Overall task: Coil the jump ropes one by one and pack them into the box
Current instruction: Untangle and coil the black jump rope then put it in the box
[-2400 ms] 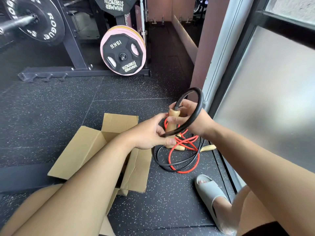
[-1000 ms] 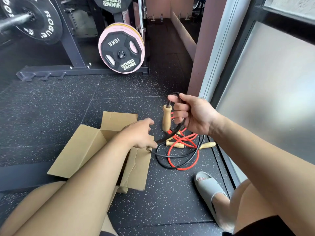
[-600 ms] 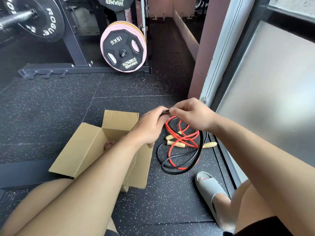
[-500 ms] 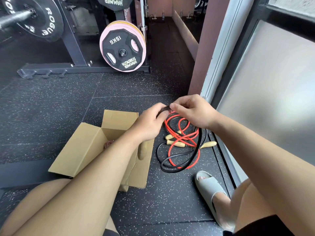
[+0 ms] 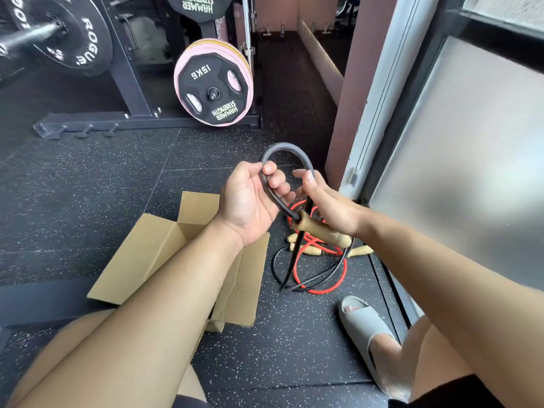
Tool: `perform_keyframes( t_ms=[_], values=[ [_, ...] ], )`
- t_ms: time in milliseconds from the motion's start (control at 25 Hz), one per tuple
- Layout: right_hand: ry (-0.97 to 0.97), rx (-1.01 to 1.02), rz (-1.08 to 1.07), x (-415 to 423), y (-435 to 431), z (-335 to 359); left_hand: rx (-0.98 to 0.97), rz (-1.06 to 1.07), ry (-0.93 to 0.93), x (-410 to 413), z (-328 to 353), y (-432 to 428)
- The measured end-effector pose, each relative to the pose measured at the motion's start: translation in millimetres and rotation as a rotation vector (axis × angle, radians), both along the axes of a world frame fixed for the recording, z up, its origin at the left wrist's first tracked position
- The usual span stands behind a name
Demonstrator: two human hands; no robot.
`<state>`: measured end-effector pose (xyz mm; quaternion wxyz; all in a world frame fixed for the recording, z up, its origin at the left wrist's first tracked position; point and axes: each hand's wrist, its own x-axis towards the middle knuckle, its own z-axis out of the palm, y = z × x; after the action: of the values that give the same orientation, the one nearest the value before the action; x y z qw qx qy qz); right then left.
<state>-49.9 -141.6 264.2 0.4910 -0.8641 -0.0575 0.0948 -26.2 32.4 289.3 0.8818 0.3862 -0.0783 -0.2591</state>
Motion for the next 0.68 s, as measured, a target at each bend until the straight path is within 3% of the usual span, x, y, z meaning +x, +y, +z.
perform_keyframes(
  t_ms=[120,280,360,440,520,680],
  values=[
    [-0.03,0.016,0.029,1,4,7,0.014,0.099,0.035,-4,-4,-7],
    [-0.079,-0.171,0.02,4,10,-9,0.112,0.082,-0.041,-9,-5,-15],
    [-0.114,-0.039,0.017,2,13,-13,0.295,0.129,-0.186,-6,-8,-18],
    [-0.13,0.079,0.028,3,14,-12,0.649,0.178,-0.452,0,-16,-14],
    [-0.122,0.149,0.059,1,14,-7,0.956,0.027,-0.646,2,-24,-9],
    [-0.107,0.122,0.063,-4,17,-6,0.947,-0.2,-0.557,-1,-32,-6]
  ],
)
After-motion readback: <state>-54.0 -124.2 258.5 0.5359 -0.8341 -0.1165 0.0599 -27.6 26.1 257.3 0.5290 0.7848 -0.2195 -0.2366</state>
